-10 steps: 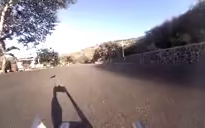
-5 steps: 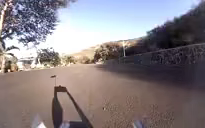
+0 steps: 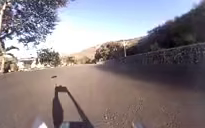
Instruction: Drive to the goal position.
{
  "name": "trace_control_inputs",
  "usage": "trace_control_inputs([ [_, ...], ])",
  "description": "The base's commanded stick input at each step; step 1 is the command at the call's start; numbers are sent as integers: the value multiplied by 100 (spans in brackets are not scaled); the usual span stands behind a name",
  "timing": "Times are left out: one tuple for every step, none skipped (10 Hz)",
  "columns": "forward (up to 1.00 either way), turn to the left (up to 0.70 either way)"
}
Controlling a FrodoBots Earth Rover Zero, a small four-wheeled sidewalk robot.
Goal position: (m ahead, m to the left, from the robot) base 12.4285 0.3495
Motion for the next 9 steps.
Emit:
trace_control_inputs([
  [50, 0],
  [50, 0],
  [50, 0],
  [50, 0],
  [50, 0],
  [50, 0],
  [50, 0],
  [50, 0],
  [50, 0],
])
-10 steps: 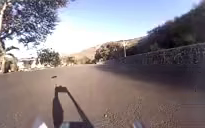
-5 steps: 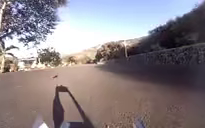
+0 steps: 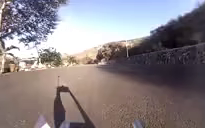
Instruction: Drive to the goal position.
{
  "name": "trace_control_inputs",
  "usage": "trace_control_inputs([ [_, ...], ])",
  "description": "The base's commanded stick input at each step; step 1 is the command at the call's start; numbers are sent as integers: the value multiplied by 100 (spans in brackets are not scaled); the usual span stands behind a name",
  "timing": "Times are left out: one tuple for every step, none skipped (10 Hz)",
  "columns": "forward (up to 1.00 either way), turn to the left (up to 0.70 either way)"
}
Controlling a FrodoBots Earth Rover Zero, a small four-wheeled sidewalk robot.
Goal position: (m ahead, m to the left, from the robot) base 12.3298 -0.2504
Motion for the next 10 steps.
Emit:
trace_control_inputs([
  [50, 0],
  [50, 0],
  [50, 0],
  [50, 0],
  [50, 0],
  [50, 0],
  [50, 0],
  [50, 0],
  [50, 0],
  [50, 0],
])
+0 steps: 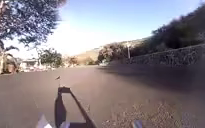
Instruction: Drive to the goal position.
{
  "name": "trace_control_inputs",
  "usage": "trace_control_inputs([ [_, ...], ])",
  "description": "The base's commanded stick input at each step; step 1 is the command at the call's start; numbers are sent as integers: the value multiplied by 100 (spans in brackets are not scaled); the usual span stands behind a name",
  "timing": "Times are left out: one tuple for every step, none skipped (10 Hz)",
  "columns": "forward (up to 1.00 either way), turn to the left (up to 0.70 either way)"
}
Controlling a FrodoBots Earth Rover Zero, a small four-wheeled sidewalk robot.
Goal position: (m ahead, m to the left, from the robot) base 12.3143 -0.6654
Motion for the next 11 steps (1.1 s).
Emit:
trace_control_inputs([
  [50, 0],
  [50, 0],
  [50, 0],
  [50, 0],
  [50, 0],
  [50, 0],
  [50, 0],
  [50, 0],
  [50, 0],
  [50, 0],
  [50, 0],
])
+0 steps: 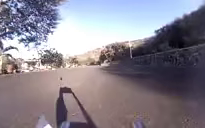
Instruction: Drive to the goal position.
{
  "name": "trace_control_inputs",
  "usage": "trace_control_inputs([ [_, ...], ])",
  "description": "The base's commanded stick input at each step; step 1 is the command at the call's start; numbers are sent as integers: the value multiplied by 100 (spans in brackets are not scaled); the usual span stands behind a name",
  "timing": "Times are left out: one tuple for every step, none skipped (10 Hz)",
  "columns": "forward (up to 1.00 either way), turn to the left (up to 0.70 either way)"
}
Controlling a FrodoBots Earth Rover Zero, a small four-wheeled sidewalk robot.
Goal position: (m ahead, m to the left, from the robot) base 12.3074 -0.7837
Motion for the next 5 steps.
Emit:
trace_control_inputs([
  [50, 0],
  [50, 0],
  [50, 0],
  [50, 0],
  [50, 0],
])
